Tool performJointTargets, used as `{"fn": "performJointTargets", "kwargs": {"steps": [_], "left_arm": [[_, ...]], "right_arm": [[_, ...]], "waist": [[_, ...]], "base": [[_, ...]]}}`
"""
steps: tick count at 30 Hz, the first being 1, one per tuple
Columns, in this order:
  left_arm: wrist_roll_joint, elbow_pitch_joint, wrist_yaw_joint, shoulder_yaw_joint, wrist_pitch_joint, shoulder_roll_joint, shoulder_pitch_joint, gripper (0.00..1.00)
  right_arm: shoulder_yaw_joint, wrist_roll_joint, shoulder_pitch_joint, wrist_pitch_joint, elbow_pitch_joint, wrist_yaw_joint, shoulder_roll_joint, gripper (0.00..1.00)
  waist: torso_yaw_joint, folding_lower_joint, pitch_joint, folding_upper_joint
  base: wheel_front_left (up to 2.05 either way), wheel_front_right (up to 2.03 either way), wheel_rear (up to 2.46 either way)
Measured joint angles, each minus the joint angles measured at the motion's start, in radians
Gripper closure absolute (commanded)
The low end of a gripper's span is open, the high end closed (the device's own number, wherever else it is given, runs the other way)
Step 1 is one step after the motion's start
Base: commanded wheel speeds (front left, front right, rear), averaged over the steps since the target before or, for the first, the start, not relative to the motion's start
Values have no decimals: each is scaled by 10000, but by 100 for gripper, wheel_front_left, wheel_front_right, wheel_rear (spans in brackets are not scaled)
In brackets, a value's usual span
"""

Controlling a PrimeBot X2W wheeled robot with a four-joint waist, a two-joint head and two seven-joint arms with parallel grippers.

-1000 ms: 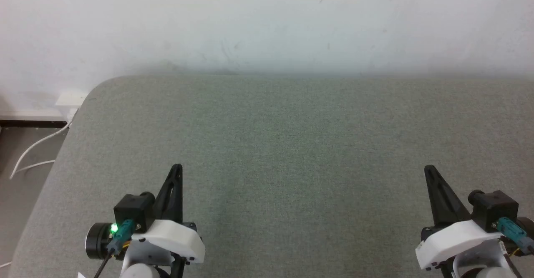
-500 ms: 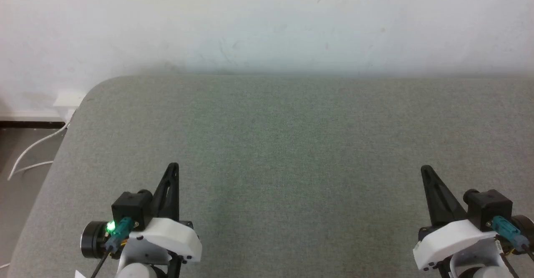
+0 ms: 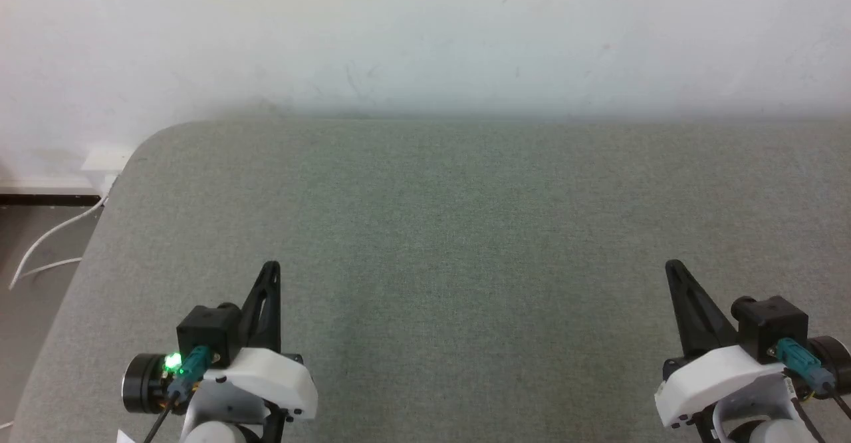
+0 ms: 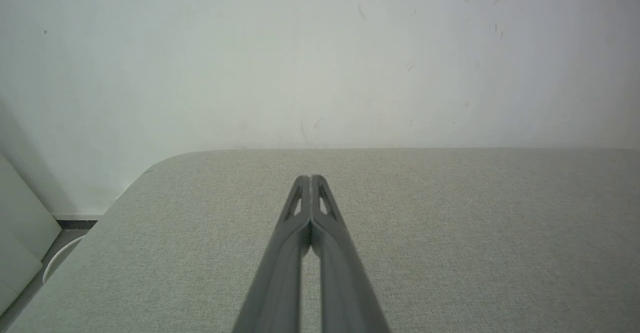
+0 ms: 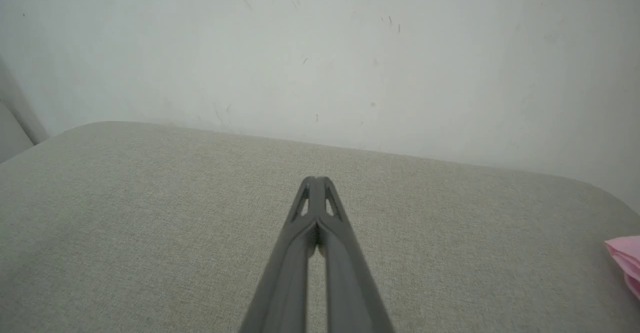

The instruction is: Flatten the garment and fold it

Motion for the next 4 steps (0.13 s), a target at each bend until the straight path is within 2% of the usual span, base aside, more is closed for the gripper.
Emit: {"fn": "performJointTargets", "kwargs": {"steps": [4], "left_arm": [[77, -63, 25, 42, 88, 0, 35, 100]], "right_arm": [[33, -71, -9, 59, -2, 0, 0, 100]], "waist": [[-16, 0, 4, 0]], "base": [[0, 0, 0]]}}
